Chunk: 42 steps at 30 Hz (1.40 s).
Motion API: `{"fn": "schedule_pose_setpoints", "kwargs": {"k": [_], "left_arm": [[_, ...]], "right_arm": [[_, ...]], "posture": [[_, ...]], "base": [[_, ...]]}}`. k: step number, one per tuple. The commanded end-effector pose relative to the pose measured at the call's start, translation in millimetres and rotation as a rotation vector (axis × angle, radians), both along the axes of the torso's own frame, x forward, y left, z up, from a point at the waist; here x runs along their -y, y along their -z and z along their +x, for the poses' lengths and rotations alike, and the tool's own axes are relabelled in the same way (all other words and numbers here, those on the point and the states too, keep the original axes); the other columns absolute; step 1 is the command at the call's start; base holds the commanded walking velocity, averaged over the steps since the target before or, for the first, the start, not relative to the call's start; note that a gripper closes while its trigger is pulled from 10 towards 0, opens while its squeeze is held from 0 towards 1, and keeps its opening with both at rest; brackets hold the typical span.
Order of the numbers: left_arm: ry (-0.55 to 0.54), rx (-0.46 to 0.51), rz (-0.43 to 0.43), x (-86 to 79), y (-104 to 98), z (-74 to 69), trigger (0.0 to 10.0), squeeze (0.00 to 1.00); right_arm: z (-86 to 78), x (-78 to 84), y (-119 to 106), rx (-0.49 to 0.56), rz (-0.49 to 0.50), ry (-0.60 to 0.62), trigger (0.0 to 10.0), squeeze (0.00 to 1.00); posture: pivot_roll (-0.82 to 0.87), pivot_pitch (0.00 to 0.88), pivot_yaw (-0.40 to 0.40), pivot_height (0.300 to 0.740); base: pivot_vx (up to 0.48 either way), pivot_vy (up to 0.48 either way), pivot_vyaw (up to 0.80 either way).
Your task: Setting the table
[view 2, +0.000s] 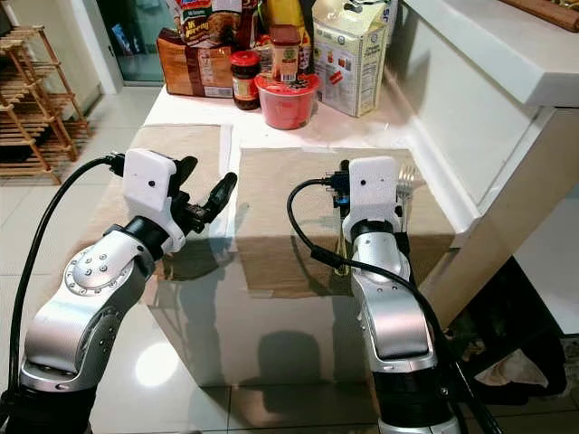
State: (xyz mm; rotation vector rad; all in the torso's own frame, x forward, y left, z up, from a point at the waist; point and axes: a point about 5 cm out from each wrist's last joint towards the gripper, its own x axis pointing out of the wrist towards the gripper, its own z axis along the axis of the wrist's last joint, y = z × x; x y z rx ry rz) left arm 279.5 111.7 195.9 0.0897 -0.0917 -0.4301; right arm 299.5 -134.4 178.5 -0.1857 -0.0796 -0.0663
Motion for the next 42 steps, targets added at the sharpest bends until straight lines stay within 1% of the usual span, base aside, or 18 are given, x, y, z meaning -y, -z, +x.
{"fn": "schedule_pose_setpoints", "kwargs": {"k": [1, 2, 3, 4, 5, 6, 7, 9, 11, 12, 13, 14, 19, 31, 33, 36, 42], "left_arm": [[-0.004, 0.012, 0.007, 1.4, -1, 2.6, 10.0, 0.0], [-0.01, 0.025, 0.009, 1.8, 1, 3.1, 10.0, 0.0], [-0.01, 0.025, 0.009, 1.8, 1, 3.1, 10.0, 0.0], [-0.018, 0.026, 0.01, 1.8, 2, 3.5, 10.0, 0.0], [-0.031, 0.017, 0.002, 1.9, 5, 4.6, 10.0, 0.0], [-0.031, 0.017, 0.002, 1.9, 5, 4.6, 10.0, 0.0], [-0.051, 0.004, -0.013, 3.3, 10, 6.7, 10.0, 0.0], [-0.066, -0.005, -0.028, 6.8, 14, 9.4, 10.0, 0.0], [-0.074, -0.014, -0.036, 8.9, 16, 11.0, 10.0, 0.0], [-0.077, -0.013, -0.04, 9.6, 17, 12.1, 10.0, 0.0], [-0.078, -0.012, -0.043, 9.8, 17, 12.8, 10.0, 0.0], [-0.082, -0.01, -0.065, 10.2, 16, 14.7, 10.0, 0.0], [-0.079, -0.006, -0.087, 11.7, 15, 15.6, 10.0, 0.0], [-0.07, 0.003, -0.097, 14.6, 14, 18.4, 10.0, 0.0], [-0.068, 0.01, -0.083, 14.8, 13, 18.5, 10.0, 0.0], [-0.064, 0.015, -0.09, 15.1, 12, 17.5, 10.0, 0.0], [-0.069, 0.013, -0.092, 14.5, 13, 17.6, 10.0, 0.0]], "right_arm": [[-1.1, 1.5, -8, 0.045, -0.007, -0.004, 10.0, 1.0], [-1.9, 2.3, -11, 0.073, -0.016, -0.007, 10.0, 1.0], [-1.9, 2.3, -11, 0.073, -0.016, -0.007, 10.0, 1.0], [-2.9, 2.6, -12, 0.094, -0.026, -0.014, 10.0, 1.0], [-4.9, 3.3, -14, 0.116, -0.028, -0.018, 10.0, 1.0], [-4.9, 3.3, -14, 0.116, -0.028, -0.018, 10.0, 1.0], [-8.1, 4.7, -15, 0.142, -0.031, -0.02, 10.0, 1.0], [-10.9, 6.5, -14, 0.156, -0.025, -0.02, 10.0, 1.0], [-12.5, 8.1, -14, 0.172, -0.045, -0.01, 10.0, 1.0], [-12.7, 9.9, -14, 0.178, -0.047, -0.005, 10.0, 0.96], [-12.8, 11.1, -14, 0.181, -0.048, -0.002, 10.0, 0.96], [-11.8, 14.2, -14, 0.179, -0.045, 0.005, 10.0, 0.0], [-10.5, 14.2, -12, 0.176, -0.041, 0.001, 10.0, 0.0], [-13.5, 15.1, -6, 0.156, -0.03, 0.02, 10.0, 0.0], [-13.3, 15.1, -6, 0.154, -0.03, 0.021, 10.0, 0.0], [-12.9, 14.8, -5, 0.148, -0.023, 0.023, 10.0, 0.0], [-12.7, 18.3, -2, 0.134, -0.007, 0.035, 10.0, 0.0]], "posture": [[0.09, 0.0, 0.007, 0.74], [0.09, 0.0, 0.006, 0.74], [0.09, 0.0, 0.006, 0.74], [0.08, 0.0, 0.005, 0.74], [0.08, 0.0, 0.004, 0.74], [0.08, 0.0, 0.004, 0.74], [0.07, 0.0, -0.002, 0.74], [0.07, 0.0, -0.012, 0.74], [0.07, 0.0, -0.017, 0.74], [0.08, 0.0, -0.021, 0.74], [0.08, 0.0, -0.022, 0.74], [0.08, 0.0, -0.023, 0.74], [0.07, 0.0, -0.019, 0.74], [0.06, 0.0, -0.001, 0.74], [0.06, 0.0, -0.001, 0.74], [0.06, 0.0, -0.002, 0.74], [0.06, 0.0, -0.005, 0.74]], "base": [[0.0, 0.0, 0.0], [0.0, 0.0, 0.0], [0.0, 0.0, 0.0], [0.0, 0.0, 0.0], [0.0, 0.0, 0.0], [0.0, 0.0, 0.0], [0.0, 0.0, 0.0], [0.0, 0.0, 0.0], [0.0, 0.0, 0.0], [0.0, 0.0, 0.0], [0.0, 0.0, 0.0], [0.0, 0.0, 0.0], [0.0, 0.0, 0.0], [0.0, 0.0, 0.0], [0.0, 0.0, 0.0], [0.0, 0.0, 0.0], [-0.359, 0.0, 0.0]]}}
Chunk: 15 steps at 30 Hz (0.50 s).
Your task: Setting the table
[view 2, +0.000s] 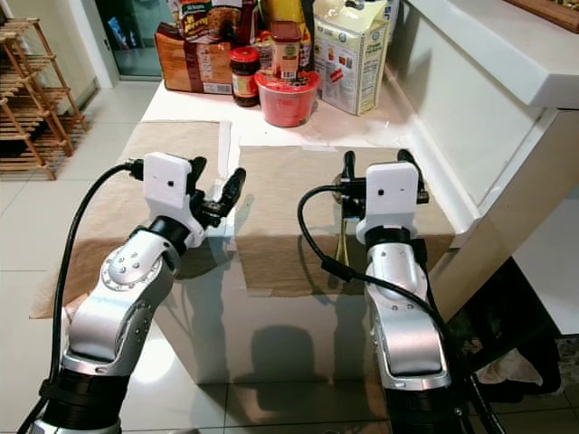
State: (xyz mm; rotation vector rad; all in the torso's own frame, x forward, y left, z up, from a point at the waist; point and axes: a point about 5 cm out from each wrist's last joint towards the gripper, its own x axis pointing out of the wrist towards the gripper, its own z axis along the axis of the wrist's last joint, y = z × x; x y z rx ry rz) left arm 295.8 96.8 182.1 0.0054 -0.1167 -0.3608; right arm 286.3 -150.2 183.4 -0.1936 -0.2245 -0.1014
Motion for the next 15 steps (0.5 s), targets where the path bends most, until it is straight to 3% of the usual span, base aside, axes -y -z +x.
{"fn": "schedule_pose_setpoints", "kwargs": {"k": [1, 15], "left_arm": [[-0.005, 0.004, -0.004, -0.2, -1.3, 1.5, 10.0, 0.0], [0.002, 0.01, -0.012, 1.4, -2.2, 1.7, 10.0, 0.0]], "right_arm": [[0.3, 2.6, 3.2, -0.014, 0.006, 0.013, 10.0, 0.0], [-0.4, 4.3, 5.2, -0.024, 0.0, 0.018, 10.0, 0.0]], "posture": [[0.06, 0.0, -0.006, 0.74], [0.06, 0.0, -0.004, 0.74]], "base": [[-0.285, 0.0, 0.0], [-0.02, 0.0, 0.0]]}}
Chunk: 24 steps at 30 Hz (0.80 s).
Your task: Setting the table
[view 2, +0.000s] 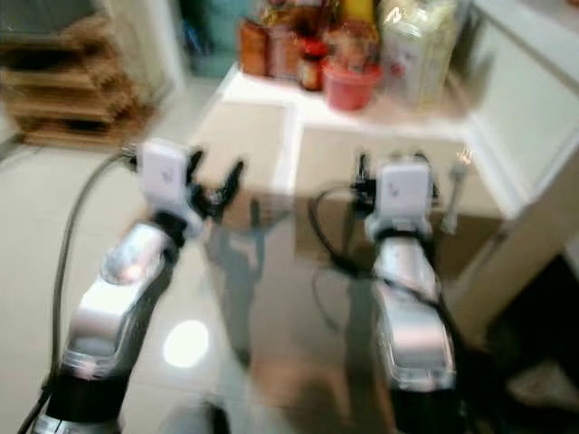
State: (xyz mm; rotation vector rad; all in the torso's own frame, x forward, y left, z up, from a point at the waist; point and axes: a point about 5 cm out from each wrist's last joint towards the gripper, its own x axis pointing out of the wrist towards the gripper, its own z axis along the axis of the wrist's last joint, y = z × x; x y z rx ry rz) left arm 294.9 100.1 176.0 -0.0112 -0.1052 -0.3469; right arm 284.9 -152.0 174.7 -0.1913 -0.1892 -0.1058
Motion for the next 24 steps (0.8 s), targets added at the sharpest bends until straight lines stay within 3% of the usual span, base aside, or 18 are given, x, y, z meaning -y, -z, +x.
{"fn": "schedule_pose_setpoints", "kwargs": {"k": [1, 10, 24], "left_arm": [[0.016, 0.025, 0.002, 4.9, -8.3, 2.6, 10.0, 0.0], [0.016, 0.03, 0.009, 4.5, -9.1, 3.8, 10.0, 0.0], [0.038, 0.045, -0.002, 5.4, -11.6, 4.9, 10.0, 0.0]], "right_arm": [[1.0, 2.7, -3.5, 0.009, -0.006, 0.012, 10.0, 0.0], [5.3, 9.3, -2.5, -0.049, 0.074, 0.063, 10.0, 0.0], [5.6, 10.3, 0.4, -0.072, 0.06, 0.069, 10.0, 0.0]], "posture": [[0.06, 0.0, -0.004, 0.74], [0.06, 0.0, 0.001, 0.74], [0.05, 0.0, 0.009, 0.74]], "base": [[0.0, 0.0, 0.0], [0.0, 0.0, 0.0], [0.02, -0.441, 0.0]]}}
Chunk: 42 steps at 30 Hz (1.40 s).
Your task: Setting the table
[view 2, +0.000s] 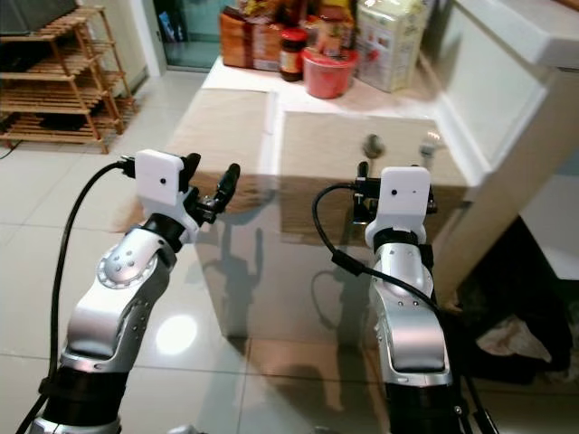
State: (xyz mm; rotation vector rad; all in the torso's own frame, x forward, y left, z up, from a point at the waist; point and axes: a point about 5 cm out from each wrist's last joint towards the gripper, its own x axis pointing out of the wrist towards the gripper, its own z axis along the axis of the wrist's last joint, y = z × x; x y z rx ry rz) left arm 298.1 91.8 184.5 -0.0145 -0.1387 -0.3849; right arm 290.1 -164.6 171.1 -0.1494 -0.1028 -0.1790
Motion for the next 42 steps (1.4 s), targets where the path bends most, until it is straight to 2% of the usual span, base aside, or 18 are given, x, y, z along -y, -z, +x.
{"fn": "schedule_pose_setpoints", "kwargs": {"k": [1, 12, 15, 22, 28, 31, 42], "left_arm": [[-0.003, 0.012, 0.005, -3.0, -3, 2.0, 10.0, 0.0], [-0.018, 0.007, -0.003, -4.8, -4, 2.0, 10.0, 0.0], [-0.018, 0.005, -0.002, -5.0, -4, 1.0, 10.0, 0.0], [-0.024, 0.005, 0.009, -7.1, -5, -0.4, 10.0, 0.0], [-0.017, 0.021, 0.016, -7.1, -8, -0.1, 10.0, 0.0], [-0.018, 0.027, 0.01, -8.5, -10, -2.5, 10.0, 0.0], [-0.018, 0.029, -0.003, -7.8, -11, -4.7, 10.0, 0.0]], "right_arm": [[0.6, -2.8, -3, 0.004, 0.006, -0.01, 10.0, 0.0], [6.2, -12.4, -2, -0.025, 0.042, -0.067, 10.0, 0.0], [10.3, -13.7, 1, -0.055, 0.111, -0.076, 10.0, 0.0], [21.2, -21.1, 6, -0.087, 0.117, -0.112, 10.0, 0.0], [25.7, -21.4, 18, -0.14, 0.176, -0.105, 10.0, 0.0], [24.1, -25.7, 26, -0.17, 0.198, -0.117, 10.0, 0.0], [18.2, -35.0, 18, -0.12, 0.124, -0.156, 10.0, 0.0]], "posture": [[0.05, 0.0, 0.009, 0.74], [0.06, 0.0, 0.005, 0.74], [0.07, 0.0, 0.004, 0.74], [0.09, 0.0, 0.001, 0.74], [0.11, 0.0, -0.001, 0.74], [0.11, 0.0, -0.002, 0.74], [0.11, 0.0, -0.008, 0.74]], "base": [[0.289, -0.326, 0.0], [0.0, 0.0, 0.0], [0.0, 0.0, 0.0], [0.0, 0.0, 0.0], [0.0, 0.0, 0.0], [0.42, 0.0, 0.0], [0.461, 0.0, 0.0]]}}
